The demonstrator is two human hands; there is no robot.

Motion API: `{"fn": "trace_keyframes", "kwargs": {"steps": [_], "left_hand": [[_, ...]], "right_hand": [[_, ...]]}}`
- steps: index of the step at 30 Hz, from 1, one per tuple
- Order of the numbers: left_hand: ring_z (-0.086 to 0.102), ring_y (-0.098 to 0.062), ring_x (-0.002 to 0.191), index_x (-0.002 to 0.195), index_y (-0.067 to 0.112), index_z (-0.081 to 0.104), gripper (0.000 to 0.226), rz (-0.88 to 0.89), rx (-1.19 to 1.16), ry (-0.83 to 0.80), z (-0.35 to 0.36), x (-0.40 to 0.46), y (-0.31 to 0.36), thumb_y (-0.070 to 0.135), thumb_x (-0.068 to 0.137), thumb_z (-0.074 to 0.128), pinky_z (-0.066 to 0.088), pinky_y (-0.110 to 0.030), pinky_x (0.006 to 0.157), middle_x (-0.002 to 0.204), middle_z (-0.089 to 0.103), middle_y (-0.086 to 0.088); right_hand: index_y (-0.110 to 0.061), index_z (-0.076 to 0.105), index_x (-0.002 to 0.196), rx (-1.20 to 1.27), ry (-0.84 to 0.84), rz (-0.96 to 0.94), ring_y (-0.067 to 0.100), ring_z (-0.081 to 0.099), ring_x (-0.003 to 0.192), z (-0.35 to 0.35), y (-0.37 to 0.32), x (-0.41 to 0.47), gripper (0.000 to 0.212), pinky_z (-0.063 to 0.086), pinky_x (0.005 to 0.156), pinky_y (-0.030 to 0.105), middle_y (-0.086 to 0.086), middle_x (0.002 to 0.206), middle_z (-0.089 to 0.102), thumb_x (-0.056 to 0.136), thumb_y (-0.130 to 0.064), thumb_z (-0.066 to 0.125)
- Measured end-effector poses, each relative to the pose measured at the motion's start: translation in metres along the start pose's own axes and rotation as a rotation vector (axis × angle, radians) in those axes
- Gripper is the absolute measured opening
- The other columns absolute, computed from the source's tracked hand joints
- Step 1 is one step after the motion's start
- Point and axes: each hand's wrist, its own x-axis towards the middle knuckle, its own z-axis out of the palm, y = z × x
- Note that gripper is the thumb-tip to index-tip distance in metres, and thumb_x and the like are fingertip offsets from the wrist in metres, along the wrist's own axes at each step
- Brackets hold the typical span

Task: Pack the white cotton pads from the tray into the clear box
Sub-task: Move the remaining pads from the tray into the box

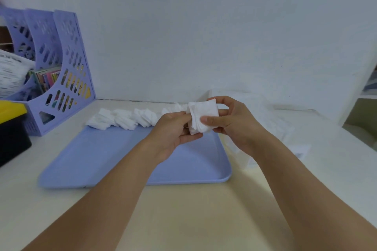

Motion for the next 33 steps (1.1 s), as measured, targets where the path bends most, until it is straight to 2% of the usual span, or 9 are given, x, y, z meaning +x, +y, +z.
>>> {"fn": "trace_keyframes", "kwargs": {"steps": [5, 9, 14, 18, 23, 26, 28, 30, 33], "left_hand": [[0.073, -0.025, 0.103, 0.118, 0.006, 0.070, 0.025, -0.002, -0.031, -0.006, 0.000, 0.001, 0.002, 0.013, 0.102, 0.052, 0.062, -0.033, 0.084, 0.111, 0.076, -0.013], [0.073, -0.027, 0.104, 0.121, 0.005, 0.067, 0.027, 0.004, -0.064, -0.013, 0.004, 0.000, 0.001, 0.018, 0.104, 0.050, 0.062, -0.035, 0.085, 0.112, 0.075, -0.014], [0.072, -0.028, 0.106, 0.126, 0.001, 0.062, 0.030, 0.005, -0.105, -0.027, 0.003, 0.002, 0.000, 0.019, 0.103, 0.054, 0.061, -0.036, 0.088, 0.115, 0.074, -0.017], [0.070, -0.028, 0.112, 0.130, -0.002, 0.060, 0.032, 0.011, -0.098, -0.067, 0.002, 0.002, -0.003, 0.015, 0.104, 0.052, 0.059, -0.034, 0.091, 0.120, 0.072, -0.018], [0.069, -0.028, 0.113, 0.129, -0.004, 0.059, 0.032, -0.012, -0.197, -0.060, 0.001, 0.003, -0.003, 0.014, 0.105, 0.049, 0.059, -0.034, 0.092, 0.122, 0.071, -0.019], [0.070, -0.028, 0.111, 0.127, -0.004, 0.061, 0.030, -0.014, -0.207, -0.041, 0.002, 0.003, -0.003, 0.013, 0.105, 0.051, 0.060, -0.033, 0.089, 0.120, 0.072, -0.017], [0.071, -0.027, 0.109, 0.126, -0.004, 0.061, 0.029, 0.006, -0.216, 0.002, 0.003, 0.004, -0.003, 0.012, 0.104, 0.051, 0.061, -0.031, 0.085, 0.119, 0.072, -0.016], [0.073, -0.025, 0.105, 0.123, -0.001, 0.064, 0.026, 0.045, -0.193, 0.072, 0.003, 0.005, -0.003, 0.012, 0.104, 0.052, 0.061, -0.029, 0.082, 0.118, 0.073, -0.015], [0.072, -0.024, 0.104, 0.106, 0.008, 0.069, 0.018, 0.096, -0.116, 0.137, 0.006, 0.006, -0.004, 0.013, 0.105, 0.052, 0.061, -0.027, 0.081, 0.119, 0.072, -0.013]], "right_hand": [[-0.017, 0.060, 0.124, -0.068, 0.018, 0.004, 0.037, 0.072, 0.104, -0.003, 0.000, 0.002, 0.051, 0.055, 0.094, 0.050, 0.012, 0.102, 0.078, 0.080, -0.002, 0.082], [-0.017, 0.060, 0.123, -0.095, 0.053, -0.020, 0.033, 0.074, 0.098, -0.003, 0.000, 0.002, 0.054, 0.056, 0.097, 0.054, 0.012, 0.101, 0.078, 0.078, -0.002, 0.085], [-0.016, 0.060, 0.122, -0.101, 0.077, -0.048, 0.027, 0.076, 0.094, -0.002, 0.002, 0.002, 0.052, 0.060, 0.092, 0.048, 0.010, 0.102, 0.078, 0.079, -0.003, 0.085], [-0.012, 0.061, 0.119, -0.141, 0.133, -0.109, 0.026, 0.074, 0.089, 0.000, 0.001, 0.001, 0.050, 0.063, 0.070, 0.031, 0.013, 0.101, 0.072, 0.077, -0.001, 0.086], [-0.001, 0.068, 0.097, -0.131, 0.181, -0.132, 0.026, 0.076, 0.089, 0.000, 0.002, 0.002, 0.027, 0.065, 0.075, 0.038, 0.016, 0.096, 0.075, 0.078, -0.006, 0.086], [0.005, 0.068, 0.099, -0.012, 0.130, -0.068, 0.027, 0.077, 0.091, -0.002, 0.000, 0.000, 0.025, 0.064, 0.079, 0.035, 0.018, 0.099, 0.076, 0.084, -0.009, 0.082], [0.002, 0.070, 0.099, 0.057, 0.110, -0.032, 0.023, 0.076, 0.090, -0.003, -0.002, -0.001, 0.023, 0.062, 0.078, 0.030, 0.013, 0.098, 0.077, 0.087, -0.015, 0.080], [-0.011, 0.070, 0.086, 0.185, 0.120, -0.004, 0.012, 0.070, 0.076, -0.007, -0.008, -0.002, 0.013, 0.056, 0.071, 0.023, 0.000, 0.085, 0.075, 0.088, -0.021, 0.078], [-0.022, 0.066, 0.070, 0.363, 0.119, 0.014, 0.008, 0.054, 0.062, -0.015, -0.015, -0.004, 0.022, 0.044, 0.059, 0.020, -0.009, 0.070, 0.063, 0.087, -0.029, 0.078]]}}
